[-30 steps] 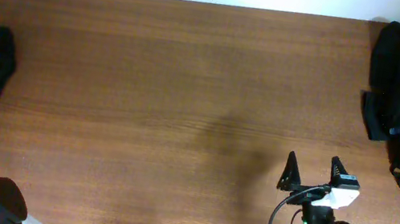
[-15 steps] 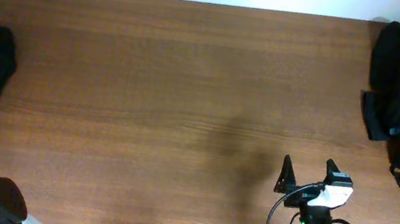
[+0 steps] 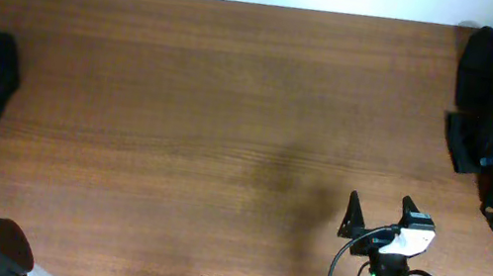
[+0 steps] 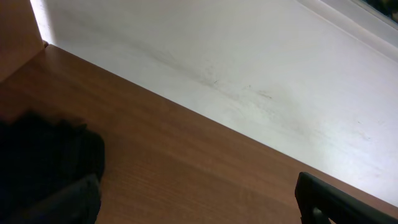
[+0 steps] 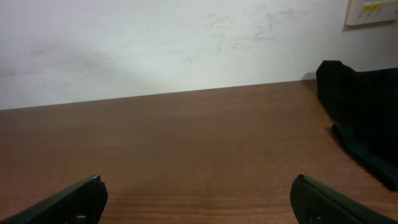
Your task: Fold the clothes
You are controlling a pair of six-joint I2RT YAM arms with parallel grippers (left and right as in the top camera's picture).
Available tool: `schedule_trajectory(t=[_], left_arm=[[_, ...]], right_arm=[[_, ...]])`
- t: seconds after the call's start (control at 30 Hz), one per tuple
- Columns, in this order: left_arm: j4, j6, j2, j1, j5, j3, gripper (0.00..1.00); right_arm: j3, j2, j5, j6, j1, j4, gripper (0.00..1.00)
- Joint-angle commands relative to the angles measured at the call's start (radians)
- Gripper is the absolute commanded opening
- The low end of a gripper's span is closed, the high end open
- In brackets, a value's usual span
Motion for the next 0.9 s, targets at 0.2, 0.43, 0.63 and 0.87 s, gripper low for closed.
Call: schedule_trajectory(t=[0.2,0.43,0.63,0.87], left_arm=[[0.0,-0.013,0.009,0.0,0.008,-0.005,0.99],[-0.001,-0.013,0.01,-0.003,0.008,-0.008,0.99],[-0.001,-0.013,0.01,0.011,0.008,-0.026,0.99],[0.0,-0.013,-0.058,0.021,0.008,-0.181,0.99]], right_arm=[[-0.005,-0.011,-0.006,-0.002,-0.009,-0.009,0.99],[-0.005,-0.011,-0.006,-0.002,-0.009,-0.009,0.99],[-0.005,-0.011,-0.006,-0.002,-0.009,-0.009,0.99],[-0.005,-0.011,-0.006,-0.003,-0.009,-0.009,0.99]])
